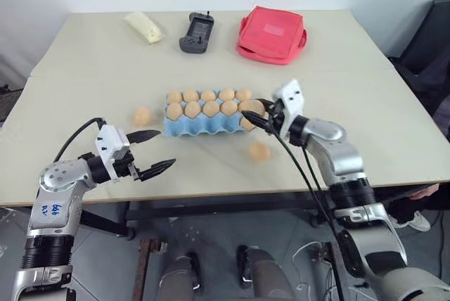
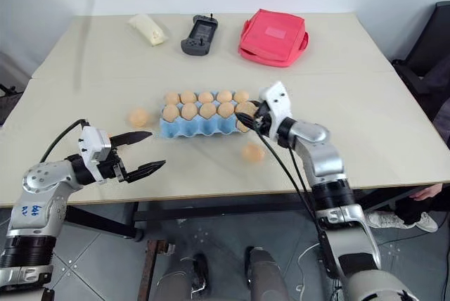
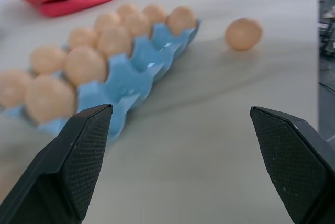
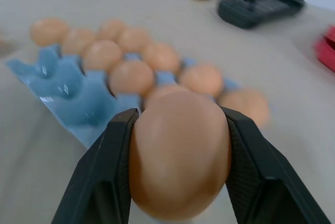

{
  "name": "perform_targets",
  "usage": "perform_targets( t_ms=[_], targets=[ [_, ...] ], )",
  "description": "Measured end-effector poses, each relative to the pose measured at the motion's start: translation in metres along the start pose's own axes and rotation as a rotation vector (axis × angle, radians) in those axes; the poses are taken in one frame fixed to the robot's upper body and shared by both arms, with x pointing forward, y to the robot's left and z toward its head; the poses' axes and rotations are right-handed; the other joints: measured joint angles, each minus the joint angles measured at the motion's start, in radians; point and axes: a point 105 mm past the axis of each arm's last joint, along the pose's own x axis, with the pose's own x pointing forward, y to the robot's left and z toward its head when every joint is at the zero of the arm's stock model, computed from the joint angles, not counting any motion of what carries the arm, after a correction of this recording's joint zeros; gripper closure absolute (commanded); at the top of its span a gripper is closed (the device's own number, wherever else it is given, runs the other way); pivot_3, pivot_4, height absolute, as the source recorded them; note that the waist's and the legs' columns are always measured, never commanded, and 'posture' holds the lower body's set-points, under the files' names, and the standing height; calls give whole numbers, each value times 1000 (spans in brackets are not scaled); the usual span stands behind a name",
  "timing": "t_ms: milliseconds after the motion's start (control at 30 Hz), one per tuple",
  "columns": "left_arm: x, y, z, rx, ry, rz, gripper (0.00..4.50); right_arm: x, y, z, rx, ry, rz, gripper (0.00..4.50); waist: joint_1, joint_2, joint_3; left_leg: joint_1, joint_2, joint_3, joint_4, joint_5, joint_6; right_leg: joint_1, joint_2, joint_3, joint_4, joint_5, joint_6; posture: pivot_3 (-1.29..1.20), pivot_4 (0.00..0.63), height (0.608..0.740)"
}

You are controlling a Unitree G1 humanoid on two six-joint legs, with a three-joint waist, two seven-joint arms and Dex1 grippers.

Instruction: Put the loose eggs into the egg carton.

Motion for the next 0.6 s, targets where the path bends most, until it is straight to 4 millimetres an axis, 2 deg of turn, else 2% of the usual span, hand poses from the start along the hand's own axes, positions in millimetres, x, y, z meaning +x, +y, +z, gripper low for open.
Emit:
perform_targets(
  t_ms=[133, 267, 300, 333, 367, 400, 433, 600],
  targets=[
    [-9, 0, -11, -41, 32, 33, 0, 15, 1, 6, -25, -4, 4, 2367, 3, 0, 0, 0, -1, 1, -4, 0, 0, 0, -2, -2, -3, 1, 1, 0, 150, 740],
    [-10, 1, -13, -45, 37, 53, 0, 23, 17, -3, -16, 22, 71, 1238, 2, 0, 0, 0, -1, 2, -8, 0, -2, -2, -2, -3, -4, 0, 1, 0, 150, 740],
    [-10, 1, -13, -45, 37, 56, 0, 22, 18, -5, -13, 27, 82, 859, 2, 0, 0, 0, 0, 2, -8, 0, -2, -2, -2, -3, -4, 0, 0, 0, 150, 740],
    [-10, 1, -13, -45, 37, 57, 0, 22, 19, -6, -11, 29, 84, 760, 2, 0, 0, 0, 0, 2, -8, 0, -3, -2, -2, -3, -4, 0, 0, 0, 150, 740],
    [-10, 1, -13, -45, 38, 59, 0, 20, 19, -10, -4, 40, 87, 424, 2, 0, 0, 0, 0, 2, -8, 0, -3, -2, -1, -3, -4, 0, 0, 0, 150, 740],
    [-9, 1, -13, -43, 36, 57, 0, 16, 19, -10, -7, 41, 93, 297, 1, 0, 0, 0, 0, 2, -8, 0, -3, -2, -1, -3, -3, 0, 0, 0, 150, 740],
    [-8, 1, -12, -41, 33, 55, 0, 4, 14, -10, -16, 41, 90, 22, 2, 0, 0, 0, 0, 2, -8, 0, -3, -2, -1, -3, -3, 0, 0, 0, 150, 740],
    [6, -1, -5, -34, -5, 31, 0, -51, -3, -15, -44, 33, 58, 7, 23, 0, 0, 0, 0, 2, -7, 0, -3, -1, -1, -4, -4, 0, 1, 0, 150, 740]
  ],
)
